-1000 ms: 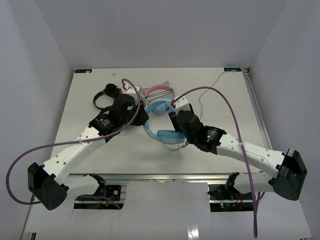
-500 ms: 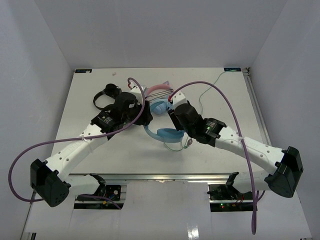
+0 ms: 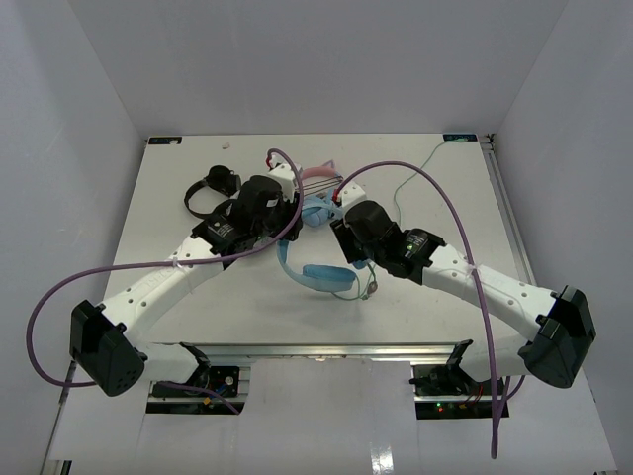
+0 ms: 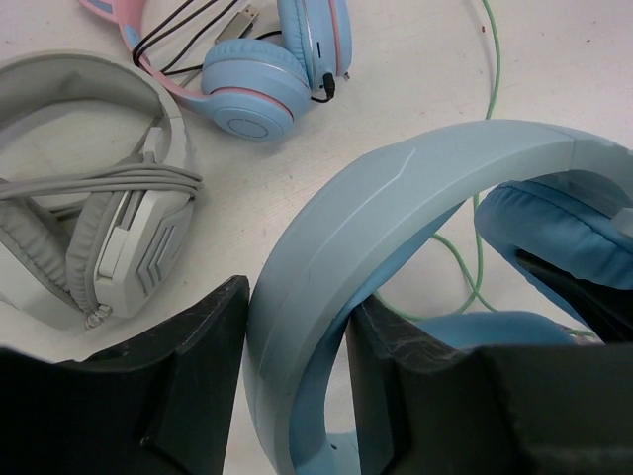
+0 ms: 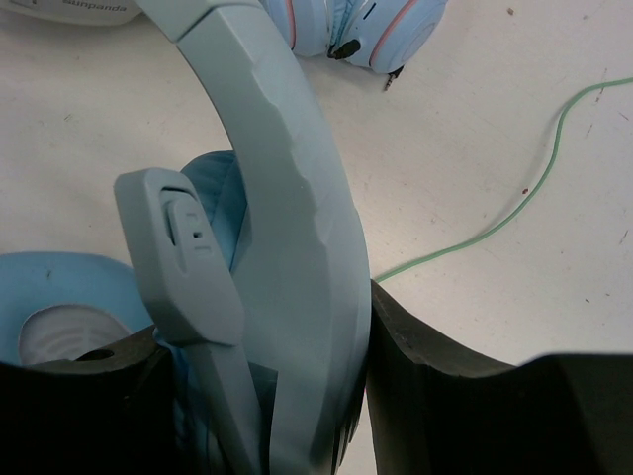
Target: Wrap the headphones
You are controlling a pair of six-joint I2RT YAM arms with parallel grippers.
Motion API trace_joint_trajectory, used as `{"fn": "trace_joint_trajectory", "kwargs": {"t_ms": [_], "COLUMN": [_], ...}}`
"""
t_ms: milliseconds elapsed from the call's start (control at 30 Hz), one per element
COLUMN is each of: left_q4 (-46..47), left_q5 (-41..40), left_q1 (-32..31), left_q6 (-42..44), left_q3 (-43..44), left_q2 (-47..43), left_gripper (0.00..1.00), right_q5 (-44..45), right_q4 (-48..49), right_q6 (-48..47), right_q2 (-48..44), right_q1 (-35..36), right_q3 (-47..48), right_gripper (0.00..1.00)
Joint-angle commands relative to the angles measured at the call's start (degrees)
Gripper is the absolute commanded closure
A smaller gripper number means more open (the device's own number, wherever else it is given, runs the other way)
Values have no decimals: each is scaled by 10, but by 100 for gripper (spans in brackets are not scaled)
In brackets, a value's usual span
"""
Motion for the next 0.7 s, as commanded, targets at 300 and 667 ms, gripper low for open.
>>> {"fn": "trace_joint_trajectory", "kwargs": {"t_ms": [300,667], "left_q4": [-12,-23], "left_q5": [-183,-254], "left_q1": [-60,-92], "left_q6": [20,11], "left_q3": [34,22], "left_q2": [21,25], "left_gripper": [50,48], "right_q5": [-54,-71], "right_q4": [11,5], "right_q6": [14,21], "right_q2": [3,11], "right_q1": [-13,-25], "right_q3": [27,27], "right_gripper": [92,92]}}
